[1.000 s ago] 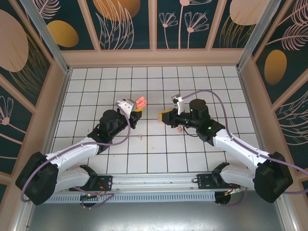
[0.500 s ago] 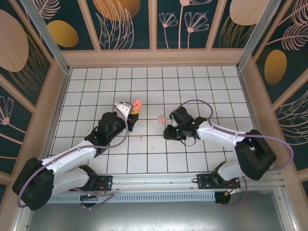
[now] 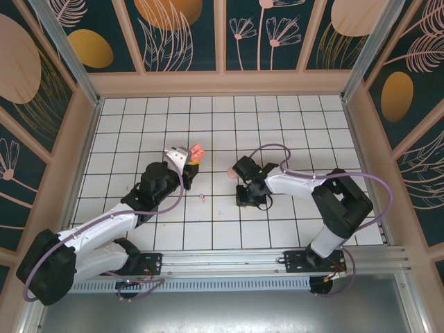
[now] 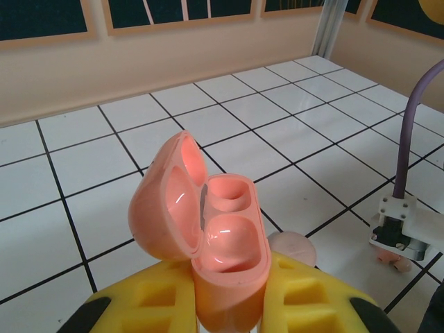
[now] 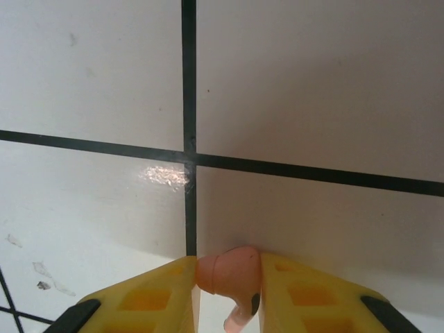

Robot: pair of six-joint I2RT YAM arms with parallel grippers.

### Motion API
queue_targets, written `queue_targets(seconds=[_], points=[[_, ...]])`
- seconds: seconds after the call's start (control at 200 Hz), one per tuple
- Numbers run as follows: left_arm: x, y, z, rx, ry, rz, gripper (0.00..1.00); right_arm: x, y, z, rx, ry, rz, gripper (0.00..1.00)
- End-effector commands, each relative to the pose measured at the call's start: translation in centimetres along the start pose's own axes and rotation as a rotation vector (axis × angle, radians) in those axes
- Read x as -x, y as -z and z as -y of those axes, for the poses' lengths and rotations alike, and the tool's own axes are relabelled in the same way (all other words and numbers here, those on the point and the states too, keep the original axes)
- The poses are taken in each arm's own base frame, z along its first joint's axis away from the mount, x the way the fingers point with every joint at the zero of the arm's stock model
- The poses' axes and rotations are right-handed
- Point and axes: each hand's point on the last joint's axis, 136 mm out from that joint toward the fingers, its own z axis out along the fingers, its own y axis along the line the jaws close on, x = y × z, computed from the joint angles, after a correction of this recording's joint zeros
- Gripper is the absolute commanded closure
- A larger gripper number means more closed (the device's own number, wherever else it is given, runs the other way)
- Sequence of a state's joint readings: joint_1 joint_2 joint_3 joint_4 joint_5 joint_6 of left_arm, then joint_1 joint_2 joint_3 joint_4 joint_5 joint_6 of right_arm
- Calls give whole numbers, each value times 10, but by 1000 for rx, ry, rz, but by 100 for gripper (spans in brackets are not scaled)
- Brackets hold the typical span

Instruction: Insert the wireless bluetooth earbuds into the charging case

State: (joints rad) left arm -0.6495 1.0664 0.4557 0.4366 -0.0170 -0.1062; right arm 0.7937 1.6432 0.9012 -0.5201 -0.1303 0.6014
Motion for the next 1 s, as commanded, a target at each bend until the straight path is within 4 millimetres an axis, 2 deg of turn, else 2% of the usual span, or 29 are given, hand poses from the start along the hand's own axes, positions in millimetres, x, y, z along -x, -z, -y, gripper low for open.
queue_targets(seconds=[0.0, 0.095, 0.17, 0.35, 0.44, 0.52, 0.651, 0.776, 0.996], points=[[0, 3, -1, 12, -1, 4, 92, -5, -2, 14, -108, 31, -27, 70], [-1, 2, 0, 9, -2, 2, 92, -5, 1, 15, -137, 38, -38, 57], [-1, 2, 0, 6, -4, 0, 92, -2, 10, 11, -145, 43, -29, 51], [0, 2, 1, 1, -4, 2, 92, 9, 44, -5, -153, 21, 23, 49], [0, 2, 1, 0, -3, 2, 92, 7, 51, -14, -126, -1, 32, 51], [-1, 2, 1, 0, -5, 0, 92, 0, 48, -20, -99, -18, 18, 57], [-3, 2, 2, -4, -5, -1, 92, -12, 36, -7, -126, -44, -7, 60], [-3, 2, 3, -10, -4, -4, 92, -13, 27, -1, -130, -48, -8, 65], [-3, 4, 1, -3, -3, -2, 92, -12, 17, 8, -127, -55, -9, 69]])
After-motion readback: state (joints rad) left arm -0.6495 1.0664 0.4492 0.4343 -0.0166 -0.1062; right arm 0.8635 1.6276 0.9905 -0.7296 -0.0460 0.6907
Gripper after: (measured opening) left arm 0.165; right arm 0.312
